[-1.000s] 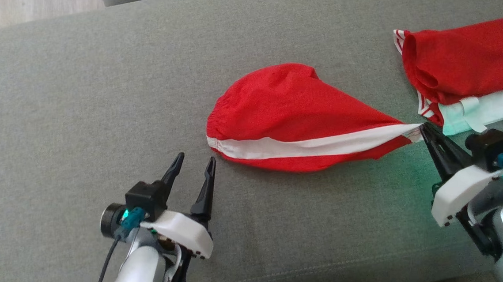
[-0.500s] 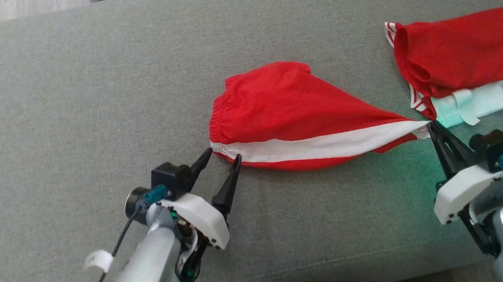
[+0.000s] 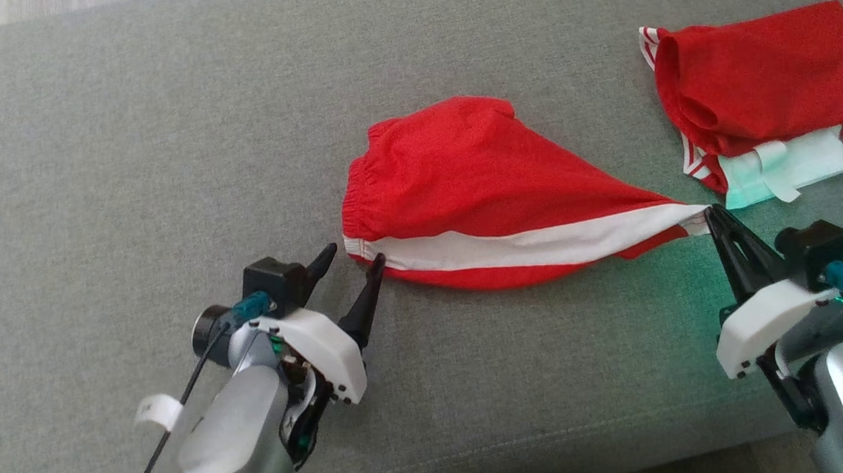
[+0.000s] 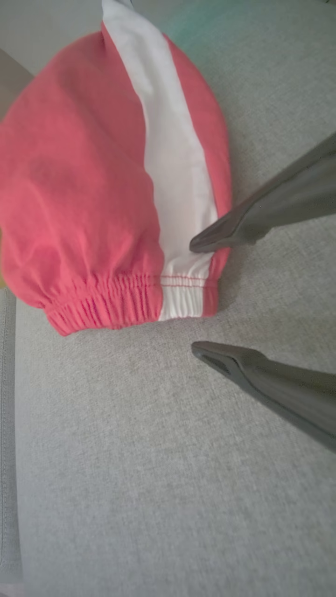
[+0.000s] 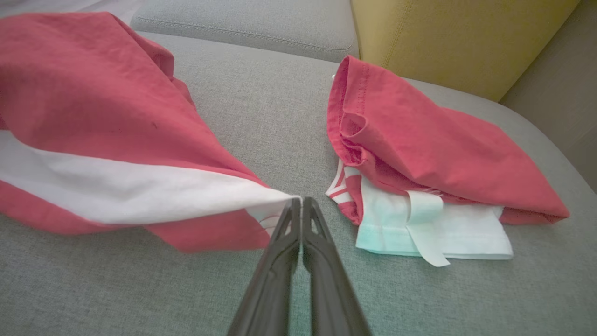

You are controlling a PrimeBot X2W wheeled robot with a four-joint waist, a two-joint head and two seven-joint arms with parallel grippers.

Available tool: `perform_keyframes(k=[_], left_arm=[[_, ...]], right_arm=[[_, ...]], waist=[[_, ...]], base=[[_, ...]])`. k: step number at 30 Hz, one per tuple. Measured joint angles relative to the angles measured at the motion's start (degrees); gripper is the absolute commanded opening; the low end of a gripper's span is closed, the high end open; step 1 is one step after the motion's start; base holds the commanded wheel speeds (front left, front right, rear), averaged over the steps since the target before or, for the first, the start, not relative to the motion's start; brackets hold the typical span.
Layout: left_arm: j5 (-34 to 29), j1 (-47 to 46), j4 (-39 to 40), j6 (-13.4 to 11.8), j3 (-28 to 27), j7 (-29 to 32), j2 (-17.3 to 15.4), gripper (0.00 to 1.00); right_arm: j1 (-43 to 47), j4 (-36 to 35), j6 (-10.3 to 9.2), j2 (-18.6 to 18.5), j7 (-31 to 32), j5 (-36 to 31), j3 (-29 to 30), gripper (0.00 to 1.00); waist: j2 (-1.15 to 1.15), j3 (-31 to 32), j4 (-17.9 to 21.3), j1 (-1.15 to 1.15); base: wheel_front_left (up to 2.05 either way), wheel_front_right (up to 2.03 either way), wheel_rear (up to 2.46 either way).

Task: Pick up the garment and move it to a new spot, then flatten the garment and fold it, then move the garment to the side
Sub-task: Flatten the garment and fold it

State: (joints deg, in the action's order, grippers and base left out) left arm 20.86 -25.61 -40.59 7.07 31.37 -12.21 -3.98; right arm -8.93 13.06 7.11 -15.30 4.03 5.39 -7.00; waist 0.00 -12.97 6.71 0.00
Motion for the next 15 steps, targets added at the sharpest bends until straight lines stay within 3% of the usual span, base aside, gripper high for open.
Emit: perform_keyframes(k=[4, 5, 6, 7, 15], left_arm=[[0.09, -1.25, -0.51, 0.00, 0.78, -0.56, 0.08, 1.00], [0.12, -1.59, -0.65, 0.01, 1.00, -0.58, 0.10, 0.76], [0.36, -1.83, -0.75, 0.01, 1.08, -0.60, 0.13, 0.31], [0.63, -1.93, -0.86, 0.02, 1.16, -0.82, 0.15, 0.00], [0.65, -1.95, -1.41, 0.05, 1.72, -1.53, -0.02, 0.00]], right_arm=[[-0.07, 0.04, 0.00, 0.05, 0.00, 0.00, -0.10, 0.00], [-0.10, 0.09, 0.00, 0.05, 0.00, 0.00, -0.11, 0.00], [-0.18, 0.14, 0.00, 0.05, 0.00, 0.00, -0.13, 0.00], [-0.27, 0.29, 0.00, 0.05, 0.00, 0.00, -0.13, 0.00], [-1.05, 0.70, 0.00, 0.07, -0.01, -0.01, -0.09, 0.00]], waist=[[0.00, -0.17, 0.10, 0.00], [0.00, -0.17, 0.09, 0.00], [0.00, -0.16, 0.09, 0.00], [0.00, -0.13, 0.09, 0.00], [0.00, 0.65, -0.29, 0.00]], base=[[0.00, 0.00, 0.00], [0.00, 0.00, 0.00], [0.00, 0.00, 0.00], [0.00, 0.00, 0.00], [0.00, 0.00, 0.00]])
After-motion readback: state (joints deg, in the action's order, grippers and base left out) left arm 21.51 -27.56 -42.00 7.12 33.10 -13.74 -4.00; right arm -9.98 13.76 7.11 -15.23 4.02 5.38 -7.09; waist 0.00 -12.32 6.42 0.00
